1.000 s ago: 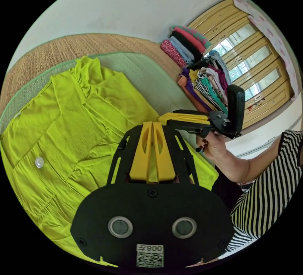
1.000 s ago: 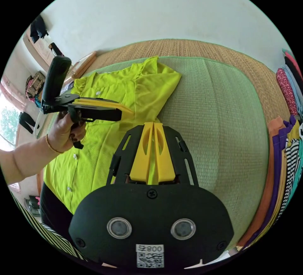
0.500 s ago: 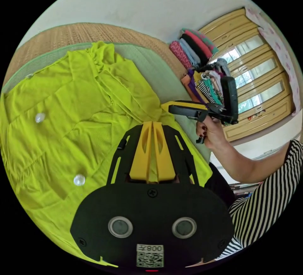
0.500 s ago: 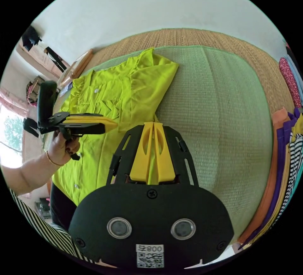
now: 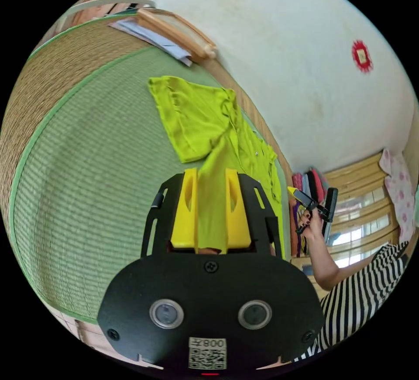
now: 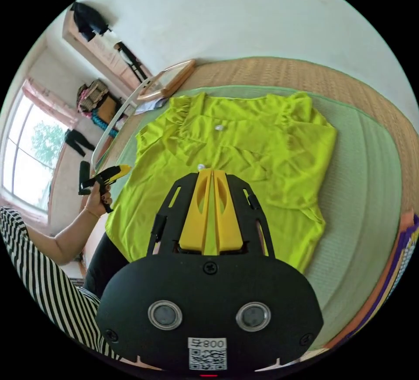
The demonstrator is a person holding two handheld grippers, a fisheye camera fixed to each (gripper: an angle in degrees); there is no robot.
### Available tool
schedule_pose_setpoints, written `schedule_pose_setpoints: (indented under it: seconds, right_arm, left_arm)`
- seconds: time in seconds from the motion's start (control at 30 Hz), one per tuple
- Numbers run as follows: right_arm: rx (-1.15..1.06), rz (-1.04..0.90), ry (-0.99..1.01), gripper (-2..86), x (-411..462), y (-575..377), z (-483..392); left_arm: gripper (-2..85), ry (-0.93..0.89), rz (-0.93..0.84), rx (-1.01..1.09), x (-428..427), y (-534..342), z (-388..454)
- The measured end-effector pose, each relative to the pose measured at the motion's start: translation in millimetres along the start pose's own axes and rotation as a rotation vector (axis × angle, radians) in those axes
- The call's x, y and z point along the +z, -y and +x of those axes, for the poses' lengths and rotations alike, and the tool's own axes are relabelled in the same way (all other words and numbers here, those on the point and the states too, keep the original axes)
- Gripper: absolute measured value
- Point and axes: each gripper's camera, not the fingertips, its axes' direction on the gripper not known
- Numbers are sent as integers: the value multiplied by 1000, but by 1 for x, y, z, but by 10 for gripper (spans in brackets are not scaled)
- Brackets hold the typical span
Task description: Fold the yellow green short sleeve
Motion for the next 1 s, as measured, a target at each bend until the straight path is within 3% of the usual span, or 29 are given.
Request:
schedule_pose_setpoints:
  seconds: [0.47, 0.77, 1.0]
  right_arm:
    - [-582, -215, -98, 81, 296, 133, -266]
    - [-672, -312, -251, 90, 433, 134, -301]
    - [-670, -270, -241, 58, 452, 134, -281]
  left_arm:
    - [74, 134, 38, 35, -66, 9, 23]
    - [65, 116, 46, 45, -107, -3, 38]
    - [27, 114, -30, 92, -118, -6, 58]
